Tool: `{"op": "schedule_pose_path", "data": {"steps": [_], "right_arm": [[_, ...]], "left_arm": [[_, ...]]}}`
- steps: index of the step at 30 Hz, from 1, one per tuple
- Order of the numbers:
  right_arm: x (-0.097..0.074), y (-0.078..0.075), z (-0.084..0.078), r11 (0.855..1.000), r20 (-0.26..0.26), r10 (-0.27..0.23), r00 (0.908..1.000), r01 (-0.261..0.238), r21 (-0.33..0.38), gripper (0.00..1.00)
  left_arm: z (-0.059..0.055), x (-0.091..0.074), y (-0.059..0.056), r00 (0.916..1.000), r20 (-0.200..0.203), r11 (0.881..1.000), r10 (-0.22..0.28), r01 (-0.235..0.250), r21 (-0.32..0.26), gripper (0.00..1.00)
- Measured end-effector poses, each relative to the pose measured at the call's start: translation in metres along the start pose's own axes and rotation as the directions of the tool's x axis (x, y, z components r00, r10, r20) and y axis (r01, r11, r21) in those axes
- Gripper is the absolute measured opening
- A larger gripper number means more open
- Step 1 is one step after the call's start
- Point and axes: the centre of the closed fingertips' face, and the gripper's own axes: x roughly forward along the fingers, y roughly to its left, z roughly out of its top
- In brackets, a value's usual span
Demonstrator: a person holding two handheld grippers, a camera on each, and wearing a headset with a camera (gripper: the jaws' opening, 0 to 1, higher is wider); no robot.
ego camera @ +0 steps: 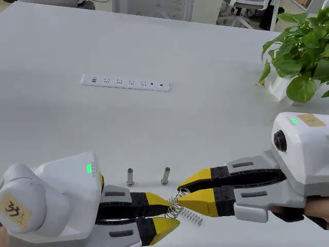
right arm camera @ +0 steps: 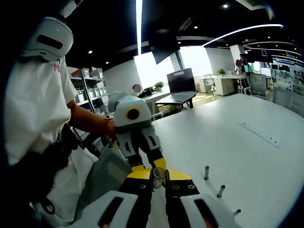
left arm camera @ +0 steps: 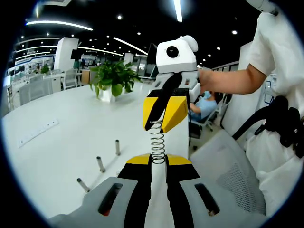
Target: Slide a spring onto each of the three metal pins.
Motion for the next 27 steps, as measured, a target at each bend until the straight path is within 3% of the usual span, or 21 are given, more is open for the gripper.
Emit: {"op": "schedule_pose_path", "data": {"steps": [12,27], "right_arm": [[0.0013,0.0004,-0.0015,0.999,-0.056,-0.011,0.9984,0.008,-0.053,0.05],[0.0011,0.0013,-0.0017,0.997,-0.087,-0.005,0.9962,-0.002,-0.081,0.06]], "left_arm": [[-0.0014,0.0005,-0.0013,1.0,0.001,1.0,-0.002,0.002,0.003,0.07],[-0.0018,-0.0003,-0.0032,0.9998,0.016,1.0,-0.007,0.007,0.002,0.06]]}}
